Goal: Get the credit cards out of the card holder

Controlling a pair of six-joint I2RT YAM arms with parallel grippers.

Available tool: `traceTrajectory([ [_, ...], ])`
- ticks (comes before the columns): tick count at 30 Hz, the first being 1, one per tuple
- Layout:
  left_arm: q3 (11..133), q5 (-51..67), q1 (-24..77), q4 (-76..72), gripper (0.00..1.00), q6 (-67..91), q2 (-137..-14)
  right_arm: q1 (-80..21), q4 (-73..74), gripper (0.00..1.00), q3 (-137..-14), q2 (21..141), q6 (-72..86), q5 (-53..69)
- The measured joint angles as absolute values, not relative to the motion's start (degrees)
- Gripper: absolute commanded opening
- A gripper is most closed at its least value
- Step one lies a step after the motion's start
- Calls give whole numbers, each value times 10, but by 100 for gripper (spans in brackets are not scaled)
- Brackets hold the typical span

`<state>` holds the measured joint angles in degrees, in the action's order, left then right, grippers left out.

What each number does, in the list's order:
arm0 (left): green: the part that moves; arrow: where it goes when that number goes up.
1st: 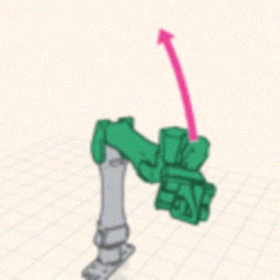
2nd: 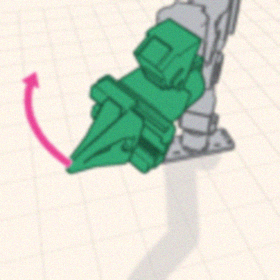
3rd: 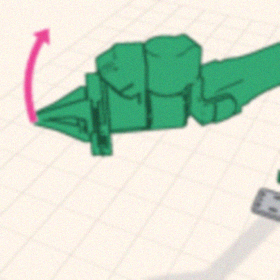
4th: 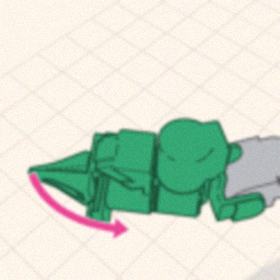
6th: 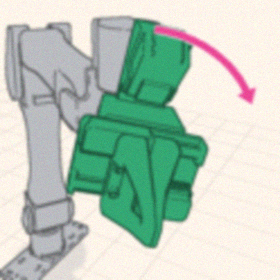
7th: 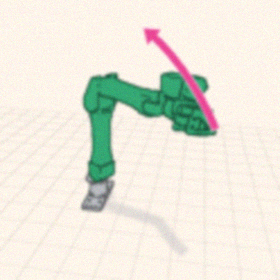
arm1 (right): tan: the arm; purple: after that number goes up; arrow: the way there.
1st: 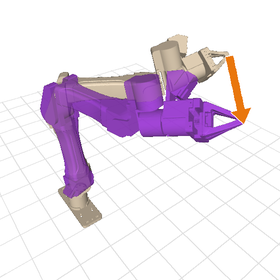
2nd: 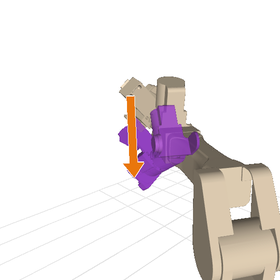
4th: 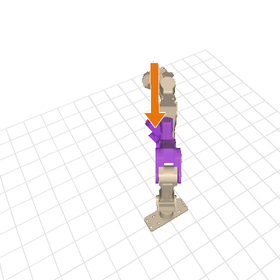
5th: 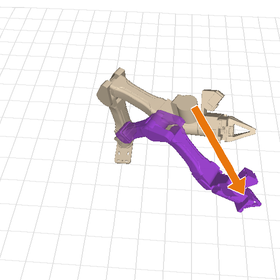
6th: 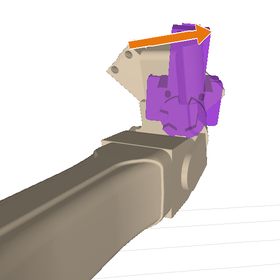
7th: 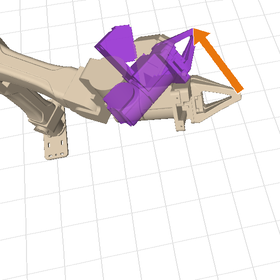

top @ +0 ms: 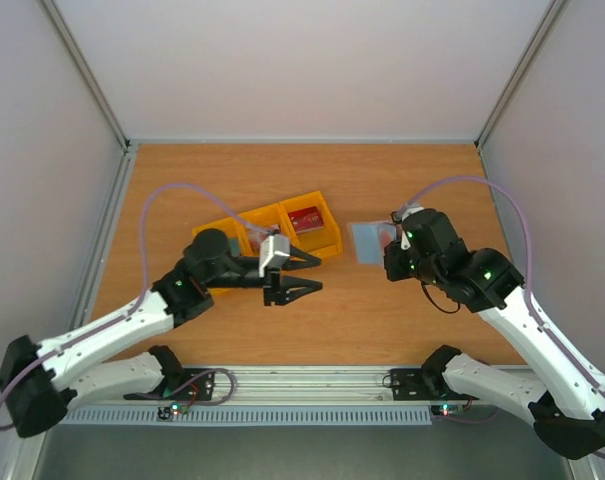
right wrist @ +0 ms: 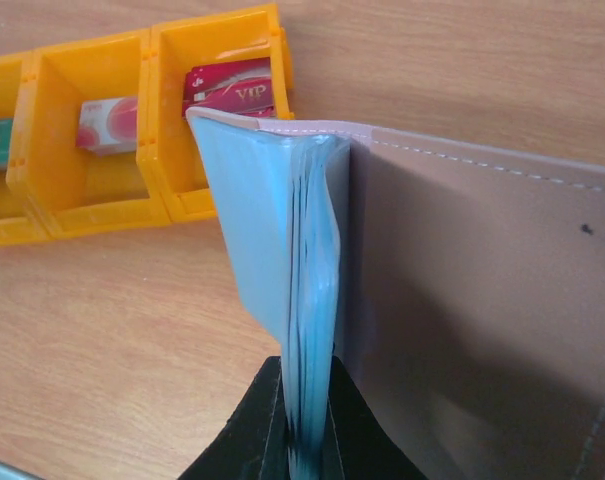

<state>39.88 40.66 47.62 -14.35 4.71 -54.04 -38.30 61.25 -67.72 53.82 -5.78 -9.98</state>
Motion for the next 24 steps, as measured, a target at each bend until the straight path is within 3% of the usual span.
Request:
traceTrajectory([
  [11,514,336,565,-146,49,153,-732,-383,618,1,-668,494,-68,-90],
  [15,520,294,563,-137,47,177,-753,-383,592,1,-655,469,-97,-28],
  [24,517,324,562,-131,36,142,-727,-383,526,1,-614,388,-164,143],
])
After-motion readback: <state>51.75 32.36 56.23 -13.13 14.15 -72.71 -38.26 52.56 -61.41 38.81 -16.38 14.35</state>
